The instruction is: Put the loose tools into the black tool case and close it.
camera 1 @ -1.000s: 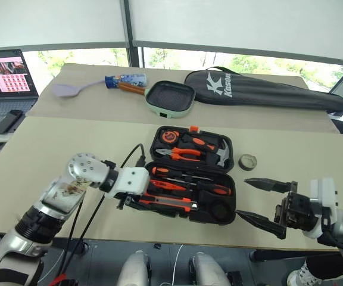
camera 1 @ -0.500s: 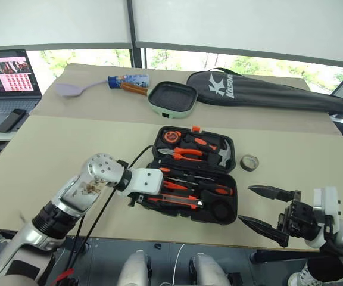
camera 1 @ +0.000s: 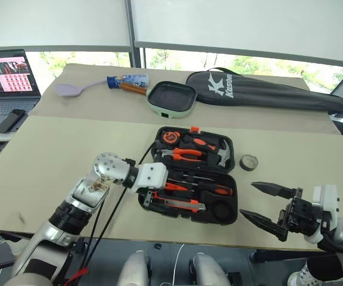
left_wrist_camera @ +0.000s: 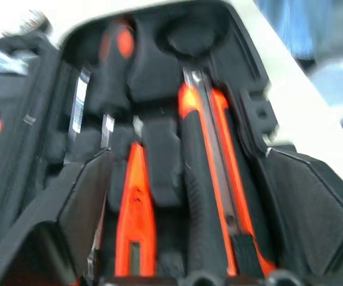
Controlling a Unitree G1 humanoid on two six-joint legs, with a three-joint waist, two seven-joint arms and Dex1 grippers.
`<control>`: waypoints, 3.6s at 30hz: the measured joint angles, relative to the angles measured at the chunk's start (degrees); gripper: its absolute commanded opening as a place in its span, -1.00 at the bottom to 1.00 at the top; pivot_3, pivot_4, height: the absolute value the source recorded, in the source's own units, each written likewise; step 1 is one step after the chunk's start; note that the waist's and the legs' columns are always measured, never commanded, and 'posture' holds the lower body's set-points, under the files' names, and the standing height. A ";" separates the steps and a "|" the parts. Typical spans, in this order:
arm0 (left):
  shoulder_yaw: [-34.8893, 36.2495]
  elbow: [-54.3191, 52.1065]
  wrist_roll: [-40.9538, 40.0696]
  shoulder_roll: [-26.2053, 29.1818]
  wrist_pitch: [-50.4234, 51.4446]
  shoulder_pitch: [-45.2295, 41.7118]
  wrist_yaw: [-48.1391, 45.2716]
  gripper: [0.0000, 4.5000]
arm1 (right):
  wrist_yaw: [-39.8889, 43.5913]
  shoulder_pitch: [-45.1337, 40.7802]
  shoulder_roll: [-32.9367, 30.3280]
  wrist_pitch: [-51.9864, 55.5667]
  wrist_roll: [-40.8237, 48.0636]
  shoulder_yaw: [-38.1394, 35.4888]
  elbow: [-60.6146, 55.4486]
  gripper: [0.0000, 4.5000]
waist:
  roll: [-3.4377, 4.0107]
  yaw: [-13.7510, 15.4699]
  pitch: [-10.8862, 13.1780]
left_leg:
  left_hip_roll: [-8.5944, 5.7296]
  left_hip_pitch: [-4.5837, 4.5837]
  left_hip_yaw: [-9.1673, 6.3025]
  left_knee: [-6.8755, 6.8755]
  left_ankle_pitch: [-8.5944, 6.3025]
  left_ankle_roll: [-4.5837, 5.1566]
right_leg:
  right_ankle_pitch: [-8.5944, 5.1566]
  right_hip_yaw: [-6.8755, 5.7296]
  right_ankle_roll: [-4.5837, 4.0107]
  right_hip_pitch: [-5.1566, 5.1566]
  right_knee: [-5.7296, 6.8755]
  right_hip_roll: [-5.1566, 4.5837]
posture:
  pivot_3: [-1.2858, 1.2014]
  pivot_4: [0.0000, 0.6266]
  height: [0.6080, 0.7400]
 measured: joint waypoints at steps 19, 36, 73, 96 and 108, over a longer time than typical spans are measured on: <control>2.18 6.78 2.75 -1.47 -12.66 8.36 1.69 -0.97 | -0.18 -0.86 4.49 -3.46 -1.84 0.79 4.00 1.00 | 0.12 0.05 -0.06 | -0.01 0.08 0.01 0.03 0.00 0.00 | 0.02 0.00 0.03 0.09 0.00 -0.02 | 0.03 -0.52 1.00; -2.21 1.93 6.43 -1.26 -0.73 8.29 7.51 -0.97 | -1.64 0.62 4.64 -3.45 -1.82 0.81 2.88 1.00 | 0.90 -0.06 -0.63 | -0.02 0.73 0.02 -0.02 -0.04 0.04 | -0.04 0.01 0.05 0.76 -0.10 -0.06 | 0.03 -0.52 1.00; 28.86 -4.66 -22.29 4.83 2.40 26.37 4.67 0.98 | -4.91 -17.05 -19.90 7.80 -14.00 2.18 16.37 1.00 | 0.80 -0.99 -0.47 | 0.03 0.68 0.10 -0.63 -0.04 0.05 | -0.15 0.11 -0.15 0.37 -0.30 -0.07 | 0.03 -0.52 1.00; 25.53 -7.11 -20.25 2.80 1.24 26.42 6.92 1.00 | 12.49 -64.20 -9.13 5.90 -41.77 40.30 57.61 -0.82 | 0.80 -1.38 -0.37 | -0.06 0.06 0.26 -0.67 -0.03 0.05 | -0.08 0.09 -0.06 -0.32 -0.17 -0.16 | 0.03 -0.52 1.00; 23.40 -7.83 -20.06 5.73 -4.02 27.83 -2.86 1.00 | 27.19 -59.72 -15.13 19.75 -22.94 32.04 26.05 -0.98 | 0.87 -1.41 -0.32 | 0.07 0.07 -0.06 -0.67 -0.05 0.06 | -0.09 0.07 -0.11 -0.35 -0.11 -0.08 | 0.03 -0.52 1.00</control>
